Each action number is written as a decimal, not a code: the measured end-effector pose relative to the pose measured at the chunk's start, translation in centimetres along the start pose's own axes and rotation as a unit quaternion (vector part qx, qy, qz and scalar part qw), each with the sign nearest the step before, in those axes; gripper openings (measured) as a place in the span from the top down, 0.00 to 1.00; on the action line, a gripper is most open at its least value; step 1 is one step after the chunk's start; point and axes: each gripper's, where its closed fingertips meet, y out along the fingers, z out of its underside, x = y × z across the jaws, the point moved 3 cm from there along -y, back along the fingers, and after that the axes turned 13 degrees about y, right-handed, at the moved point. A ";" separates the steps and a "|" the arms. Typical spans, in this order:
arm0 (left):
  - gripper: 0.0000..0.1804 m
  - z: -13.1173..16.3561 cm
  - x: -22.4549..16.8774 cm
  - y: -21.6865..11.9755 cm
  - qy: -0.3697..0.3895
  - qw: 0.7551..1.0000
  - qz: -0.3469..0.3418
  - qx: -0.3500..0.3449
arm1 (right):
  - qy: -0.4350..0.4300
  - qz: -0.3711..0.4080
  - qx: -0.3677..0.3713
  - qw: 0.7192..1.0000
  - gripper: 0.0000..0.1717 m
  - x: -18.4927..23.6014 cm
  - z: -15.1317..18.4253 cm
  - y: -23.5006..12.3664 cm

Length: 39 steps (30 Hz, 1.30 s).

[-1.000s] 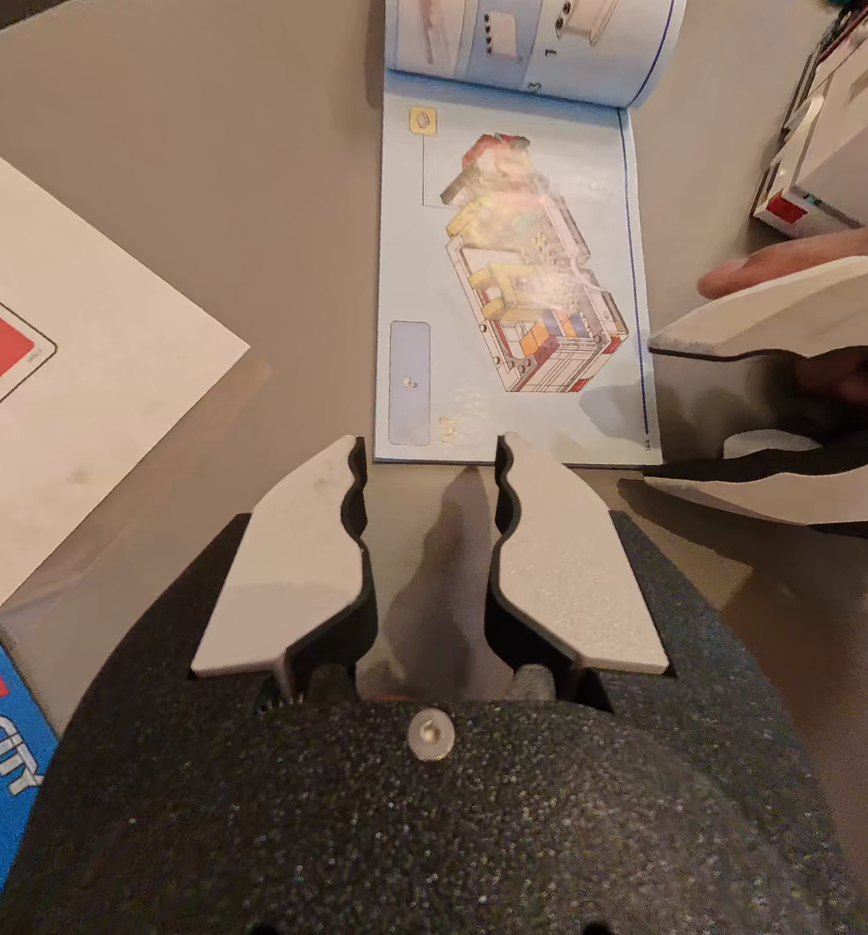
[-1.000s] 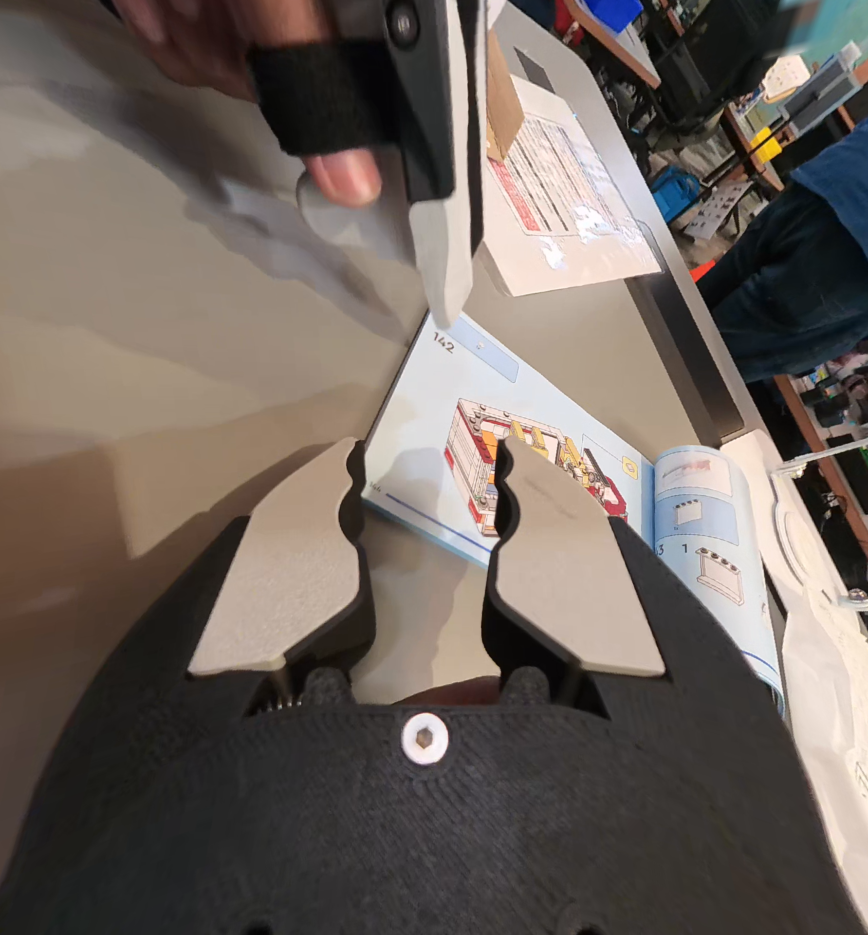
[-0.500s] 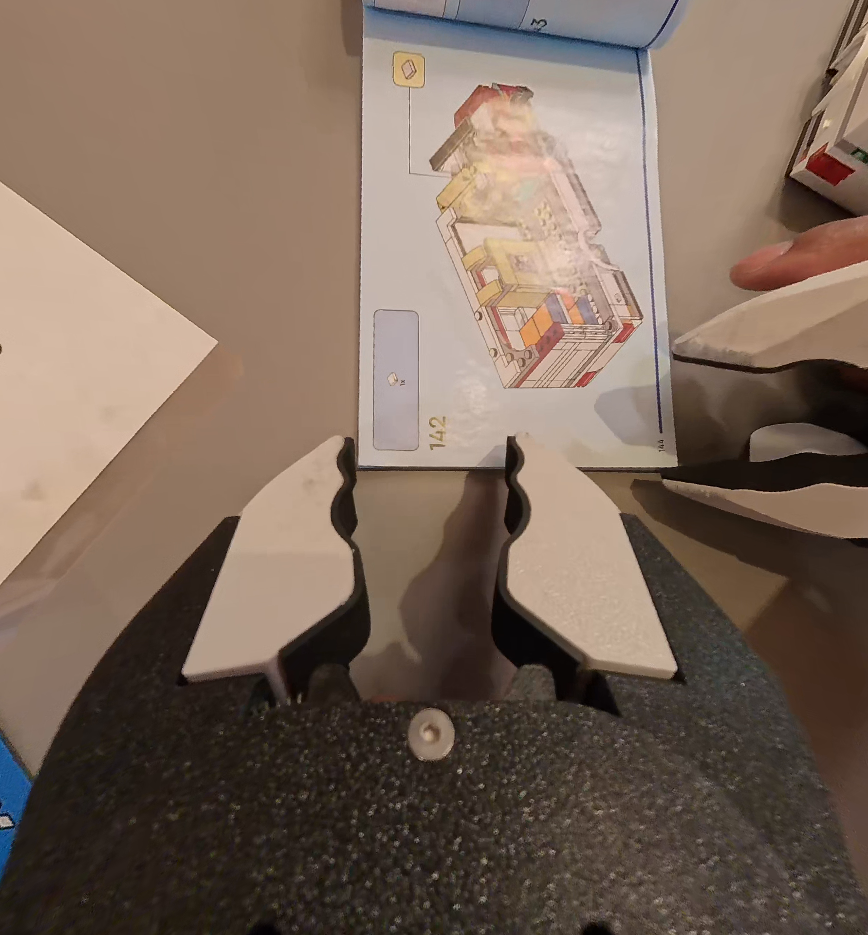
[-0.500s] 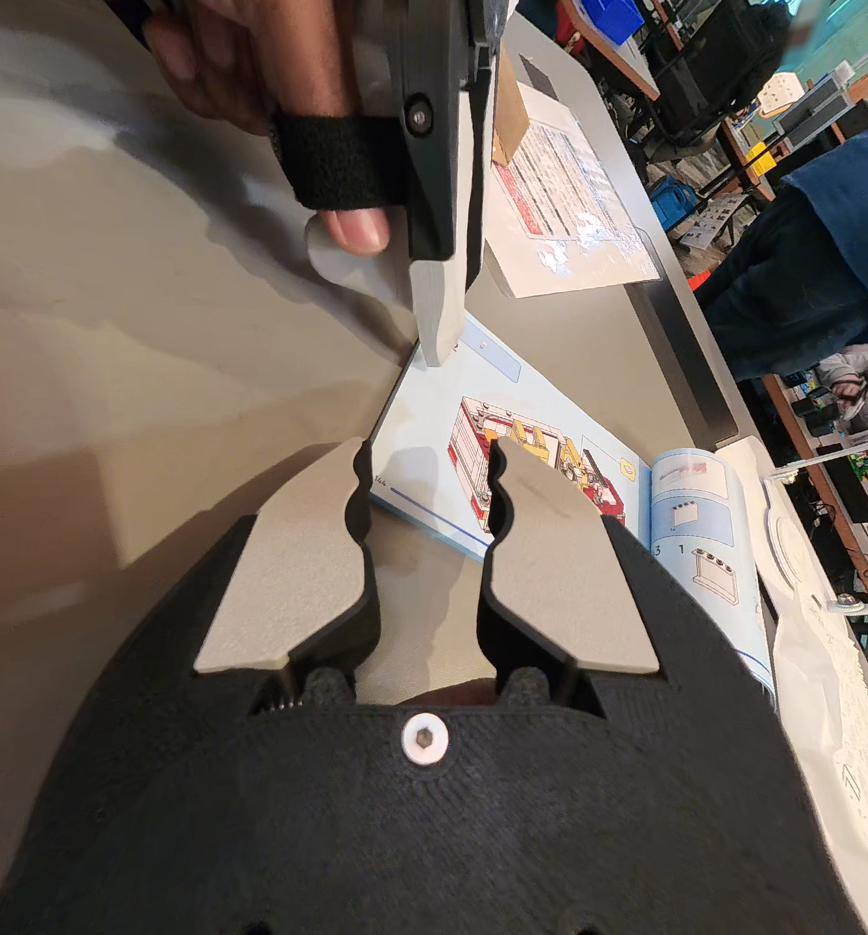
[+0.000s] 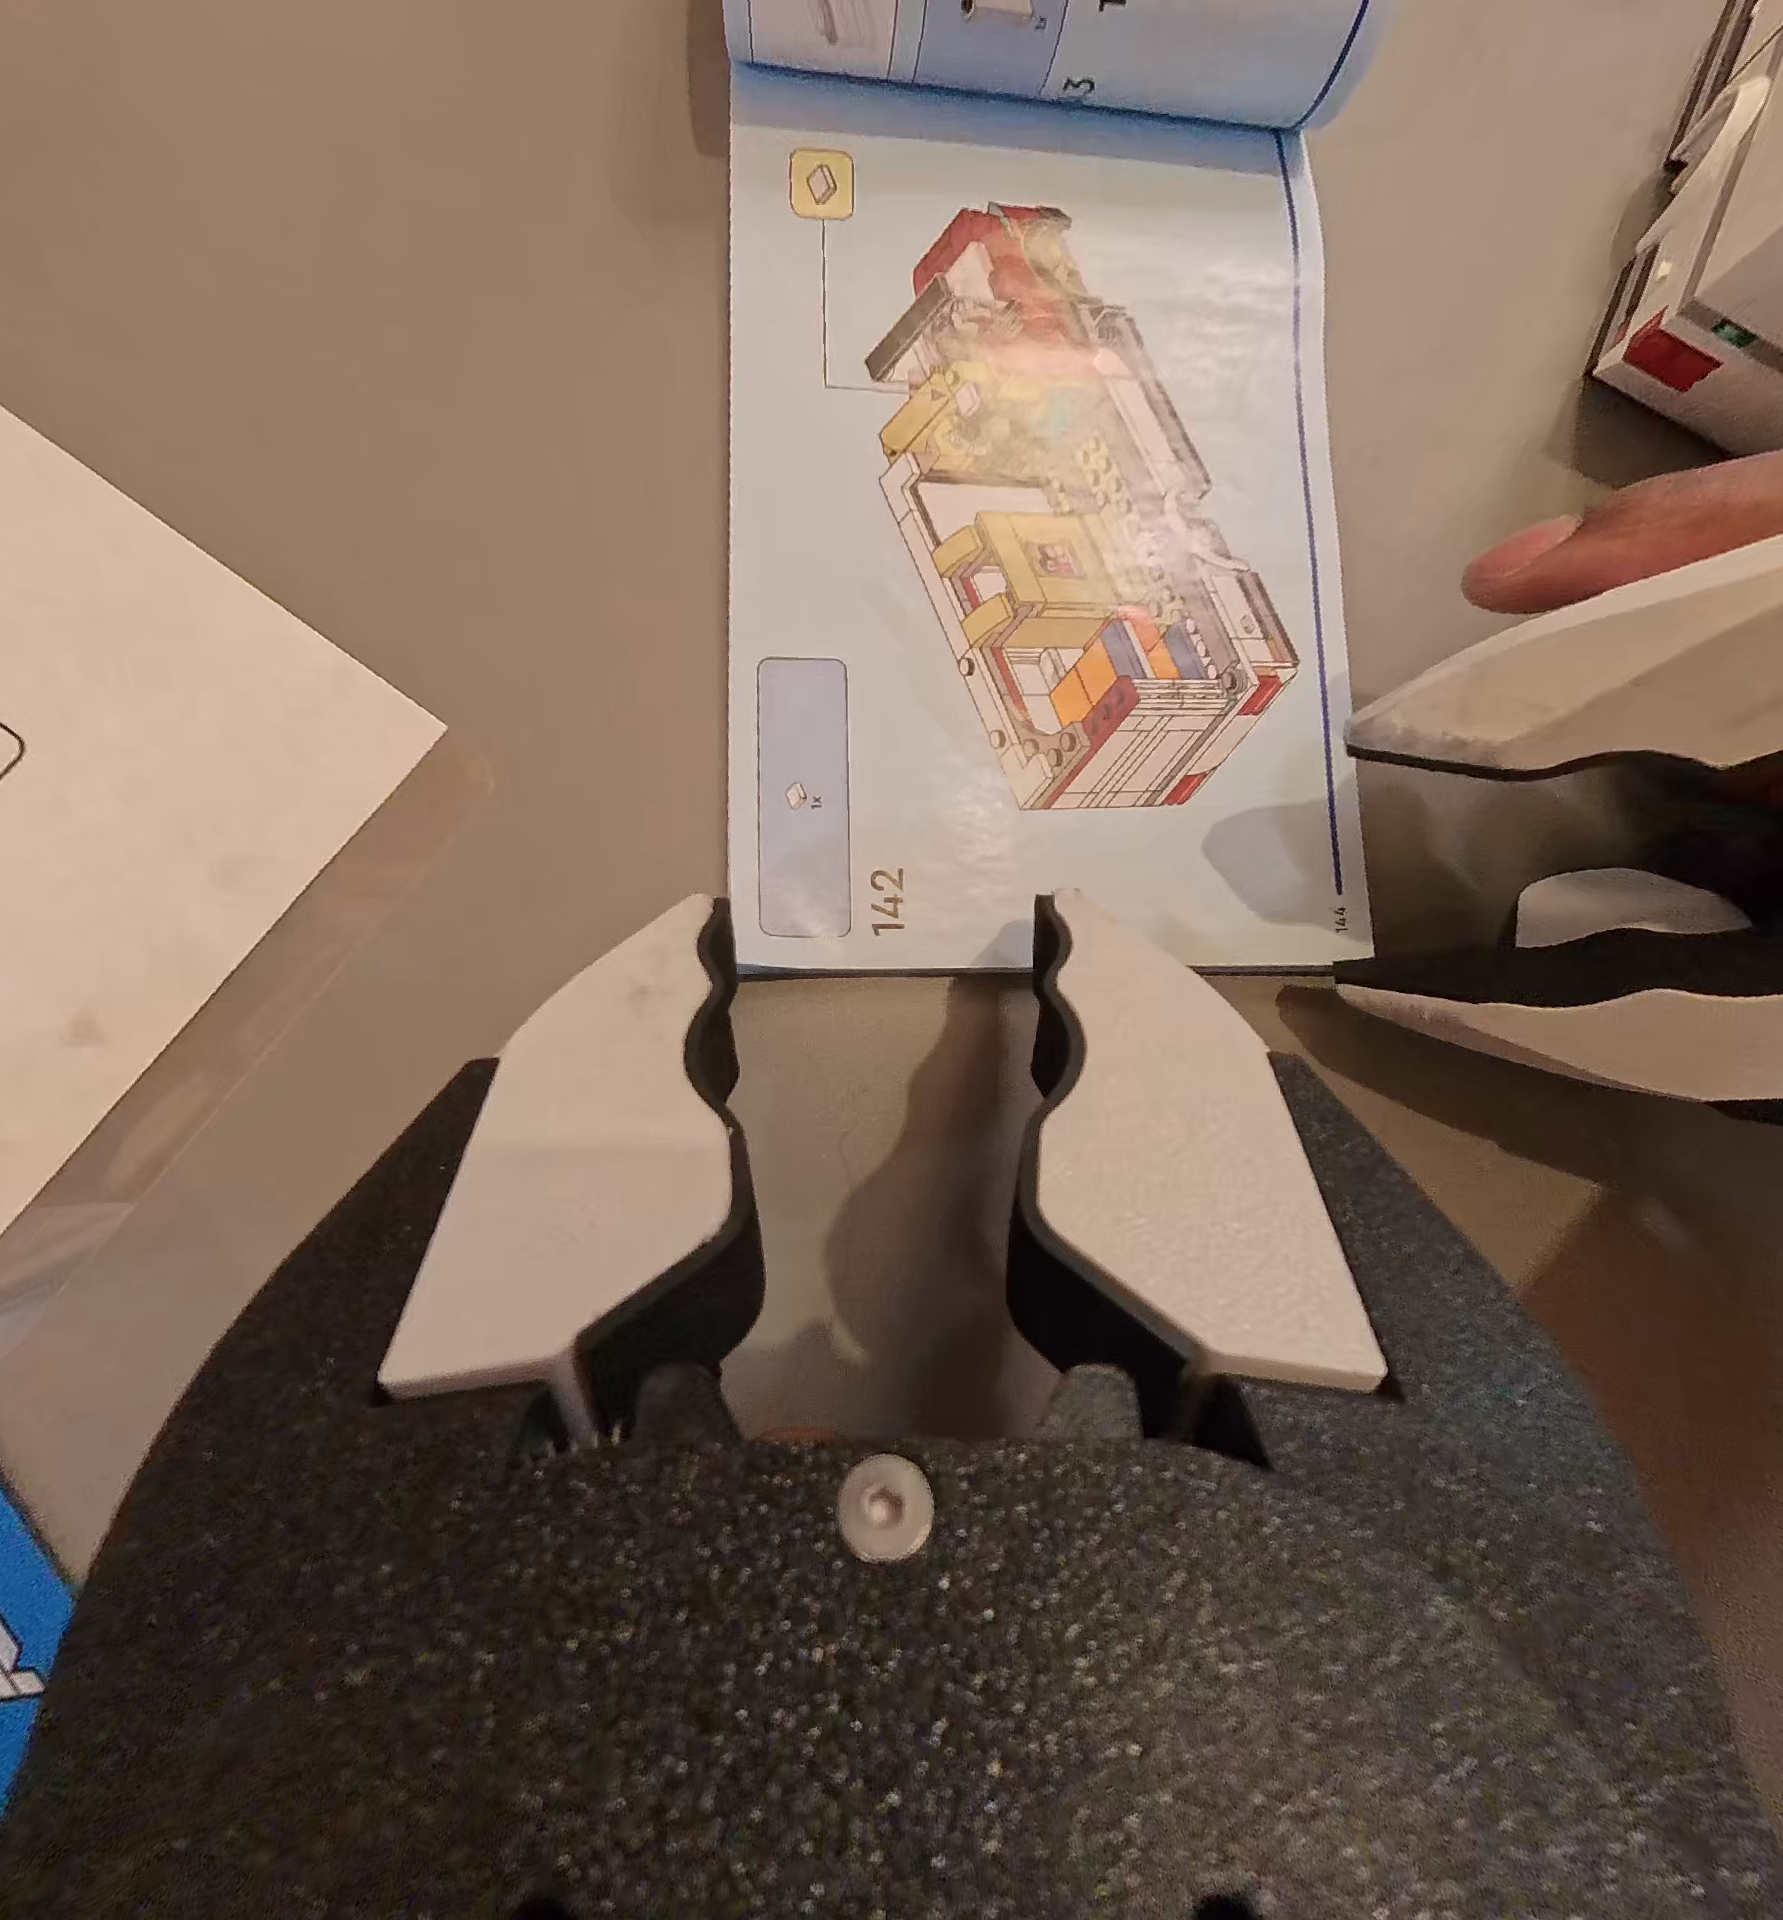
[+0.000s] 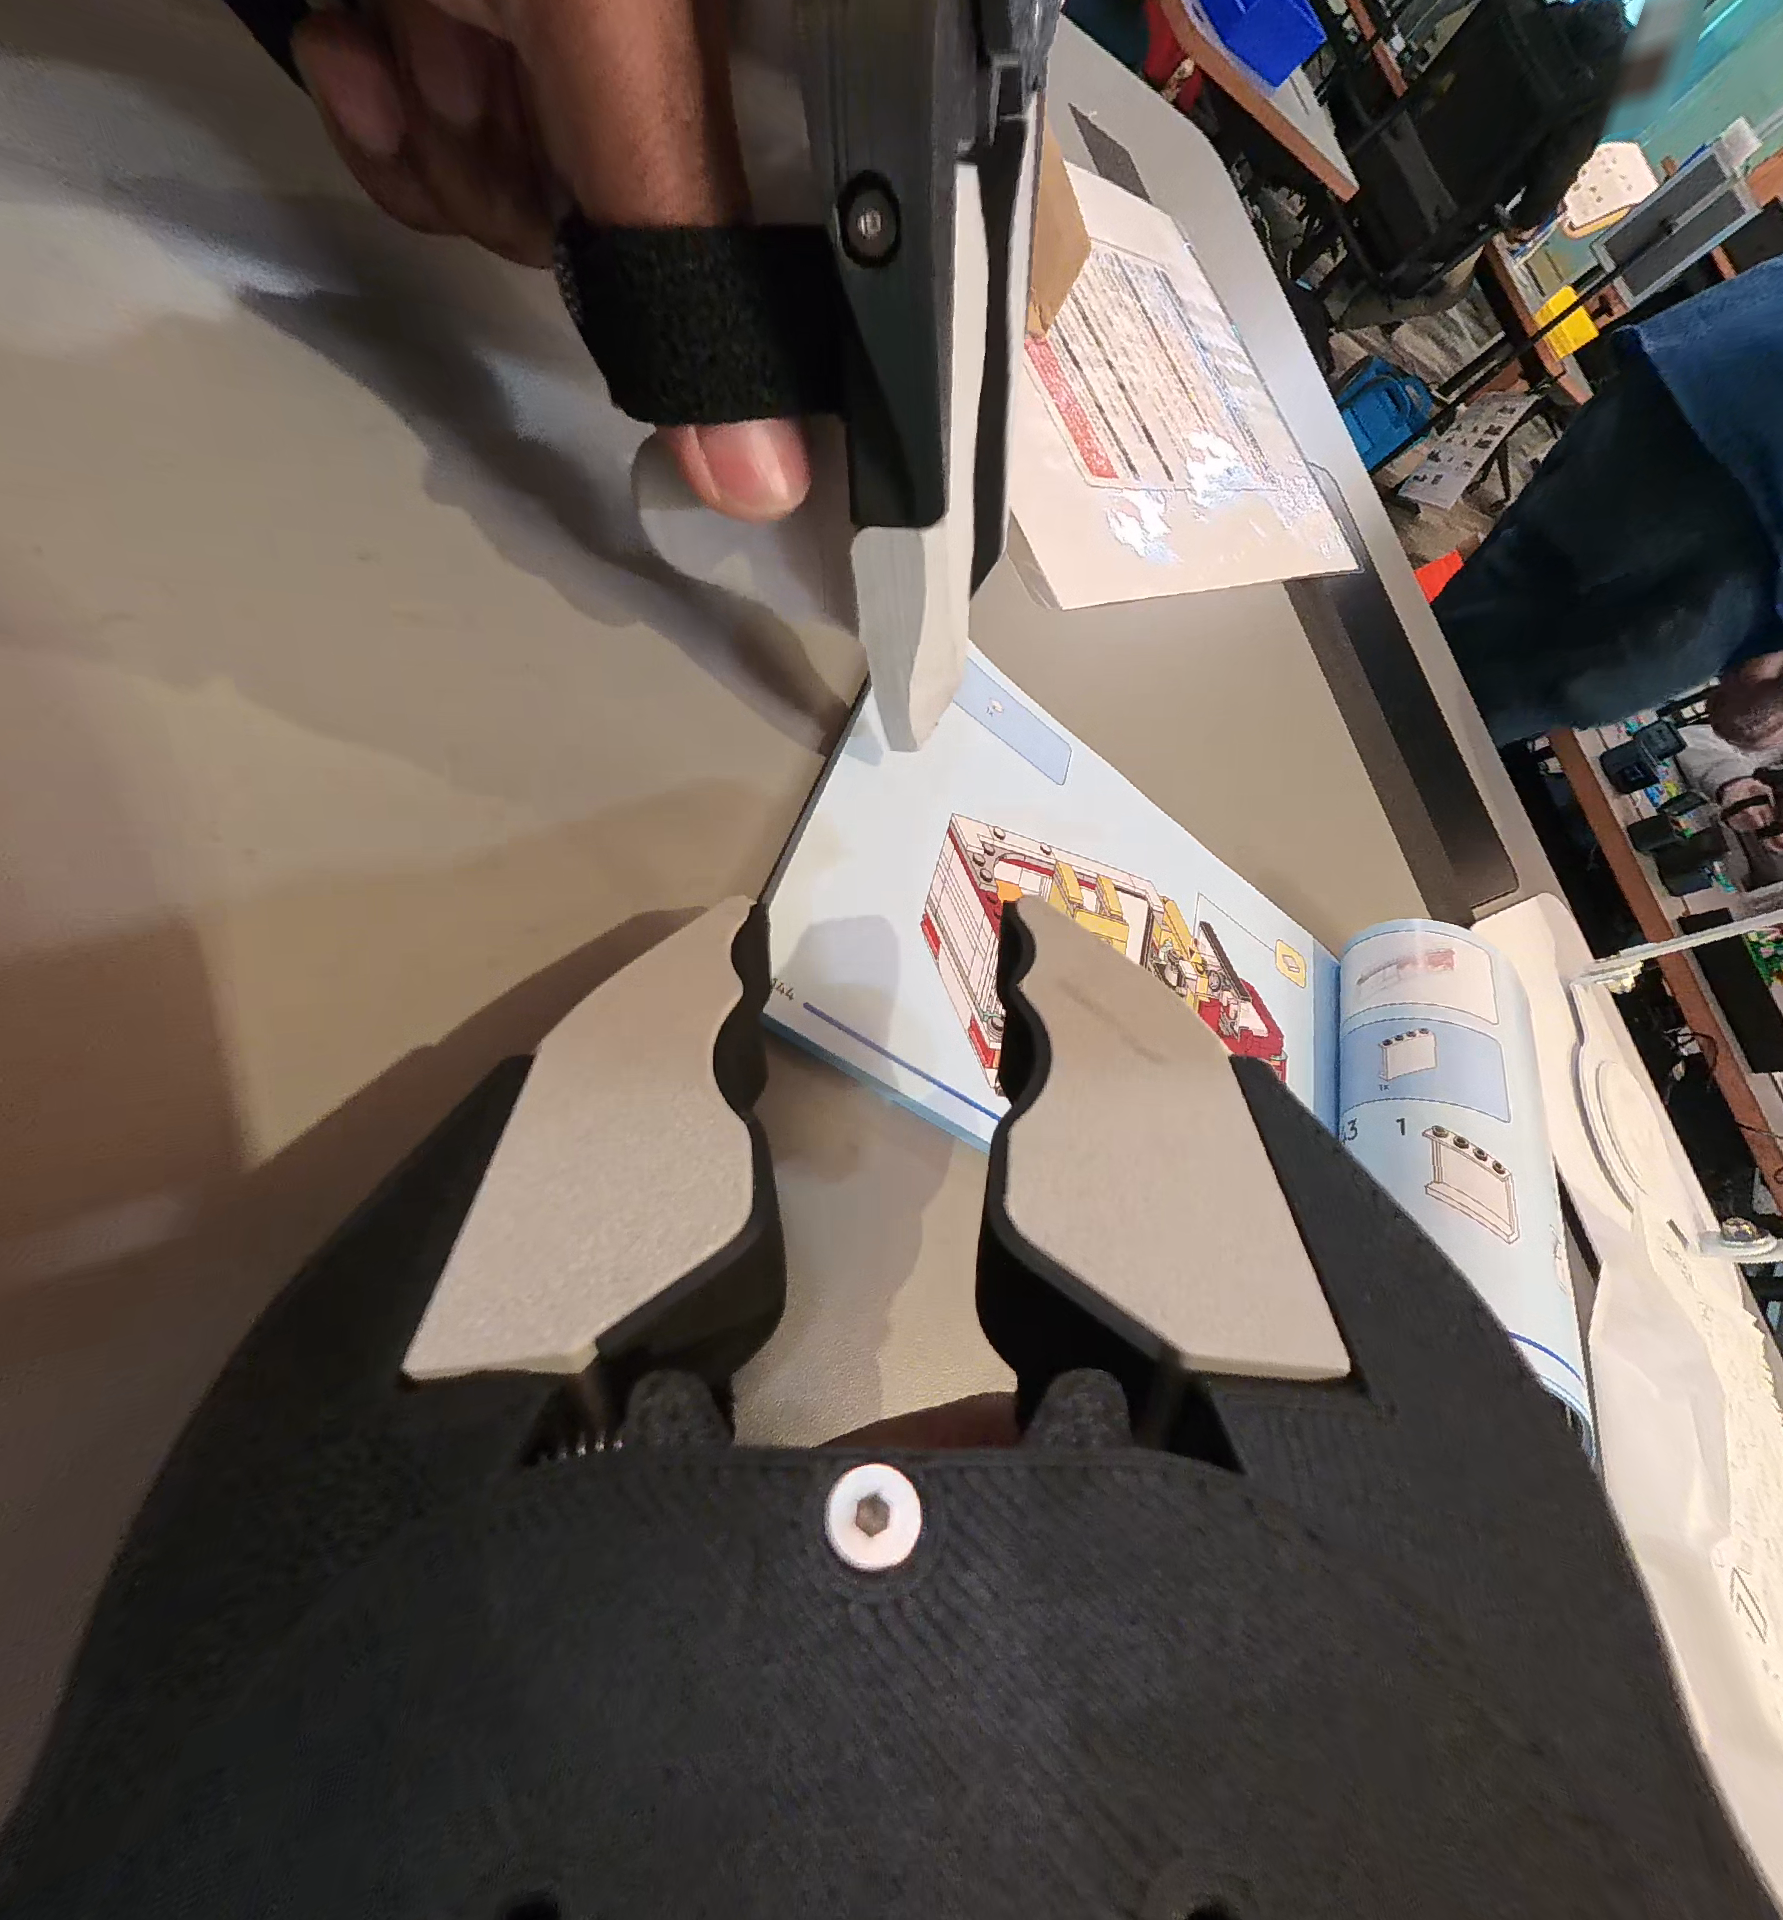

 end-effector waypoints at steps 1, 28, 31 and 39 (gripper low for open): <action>0.70 -0.1 0.0 -0.1 0.001 1.000 -0.001 -0.002 | 0.000 0.000 0.000 1.000 0.76 0.0 0.0 0.0; 0.88 -0.4 -0.1 0.2 -0.037 0.999 0.021 -0.027 | -0.004 -0.004 -0.007 1.000 0.72 0.0 0.9 -1.6; 0.89 -0.5 -0.3 0.4 -0.035 0.999 0.026 -0.025 | -0.008 0.003 -0.002 1.000 0.71 -0.3 1.4 -2.2; 0.89 -0.5 -0.6 0.6 -0.030 0.999 0.031 -0.023 | -0.120 0.078 0.015 0.990 0.69 -1.6 2.3 -3.2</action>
